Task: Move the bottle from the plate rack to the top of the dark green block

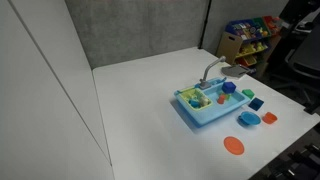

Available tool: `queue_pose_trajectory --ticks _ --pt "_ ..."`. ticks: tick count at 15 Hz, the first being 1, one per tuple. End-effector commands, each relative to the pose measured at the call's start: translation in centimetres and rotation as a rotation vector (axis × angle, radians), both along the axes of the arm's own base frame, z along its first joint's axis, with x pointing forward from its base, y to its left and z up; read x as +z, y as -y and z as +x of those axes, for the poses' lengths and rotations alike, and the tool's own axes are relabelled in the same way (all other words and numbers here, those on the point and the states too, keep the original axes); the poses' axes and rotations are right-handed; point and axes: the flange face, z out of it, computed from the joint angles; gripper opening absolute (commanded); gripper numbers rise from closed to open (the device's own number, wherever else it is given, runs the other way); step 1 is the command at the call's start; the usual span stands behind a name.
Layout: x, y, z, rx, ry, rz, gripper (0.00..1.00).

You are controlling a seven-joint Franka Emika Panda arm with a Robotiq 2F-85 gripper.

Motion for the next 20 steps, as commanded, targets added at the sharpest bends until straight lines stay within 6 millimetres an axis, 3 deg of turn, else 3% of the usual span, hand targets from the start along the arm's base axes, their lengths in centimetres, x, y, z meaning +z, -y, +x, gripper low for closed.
queue_pose_trajectory --ticks 1,10,20 --pt "0.0 0.0 0.0 0.000 0.000 0.000 1.00" --pt "0.1 -0.9 1.7 0.030 -0.043 0.015 1.00" --pt "-0.6 -1.0 8.6 0.118 -0.137 0.135 1.00"
